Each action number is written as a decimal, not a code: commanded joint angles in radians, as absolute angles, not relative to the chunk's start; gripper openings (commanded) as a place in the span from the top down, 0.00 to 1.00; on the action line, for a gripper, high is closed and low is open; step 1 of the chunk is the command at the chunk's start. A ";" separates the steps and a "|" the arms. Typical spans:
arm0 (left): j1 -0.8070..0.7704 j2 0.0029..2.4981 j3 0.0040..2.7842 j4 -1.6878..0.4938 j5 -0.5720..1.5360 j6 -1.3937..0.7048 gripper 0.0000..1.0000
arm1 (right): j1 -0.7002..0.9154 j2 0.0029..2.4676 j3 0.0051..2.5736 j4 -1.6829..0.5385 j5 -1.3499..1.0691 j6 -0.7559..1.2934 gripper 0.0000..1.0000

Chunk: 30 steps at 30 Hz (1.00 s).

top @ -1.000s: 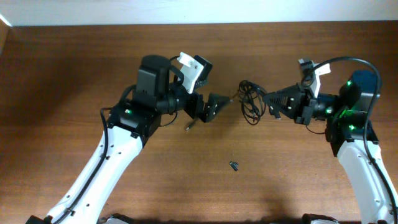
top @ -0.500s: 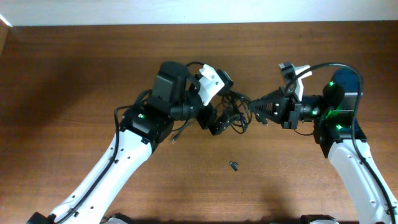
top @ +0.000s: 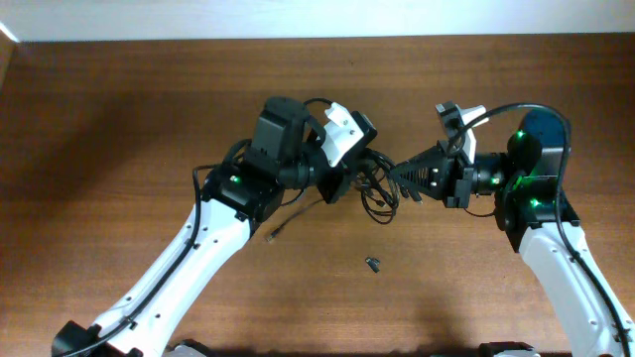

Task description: Untangle cables

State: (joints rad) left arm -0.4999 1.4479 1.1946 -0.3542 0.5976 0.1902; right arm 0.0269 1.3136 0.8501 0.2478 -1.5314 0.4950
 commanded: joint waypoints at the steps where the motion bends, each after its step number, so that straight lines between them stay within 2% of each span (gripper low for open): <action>1: -0.496 1.449 1.192 -0.340 0.606 0.170 1.00 | 0.033 1.303 0.863 0.252 -1.549 0.487 0.96; 2: -0.496 1.449 1.192 -0.340 0.606 0.168 1.00 | 0.033 1.303 0.863 0.252 -1.537 0.487 0.90; 4: -0.496 1.449 1.192 -0.334 0.606 0.109 1.00 | 0.032 1.303 0.863 0.252 -1.503 0.487 0.61; 5: -0.496 1.449 1.192 -0.330 0.605 0.088 1.00 | 0.032 1.303 0.863 0.251 -1.487 0.488 0.38; 6: -0.496 1.449 1.192 -0.330 0.605 0.070 1.00 | 0.032 1.303 0.863 0.251 -1.461 0.488 0.26; 8: -0.495 1.449 1.192 -0.330 0.605 0.037 1.00 | 0.031 1.303 0.863 0.250 -1.428 0.490 0.14; 10: -0.495 1.449 1.192 -0.329 0.605 0.021 1.00 | 0.031 1.303 0.863 0.250 -1.383 0.518 0.06; 16: -0.465 1.449 1.192 -0.315 0.602 -0.105 1.00 | 0.031 1.303 0.863 0.171 -1.254 0.518 0.01; 23: -0.282 1.449 1.192 -0.281 0.602 -0.683 1.00 | 0.031 1.303 0.863 0.041 -1.102 0.533 0.01; 27: -0.252 1.449 1.192 -0.282 0.580 -0.885 1.00 | 0.032 1.303 0.863 0.041 -1.124 0.529 0.01; 30: -0.254 1.449 1.192 -0.312 0.461 -1.012 1.00 | 0.033 1.303 0.863 0.042 -1.250 0.413 0.01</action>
State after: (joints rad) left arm -0.2577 1.4487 1.1946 -0.2909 0.5682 -0.8455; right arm 0.0269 1.3136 0.8528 0.0376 -1.1450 0.5076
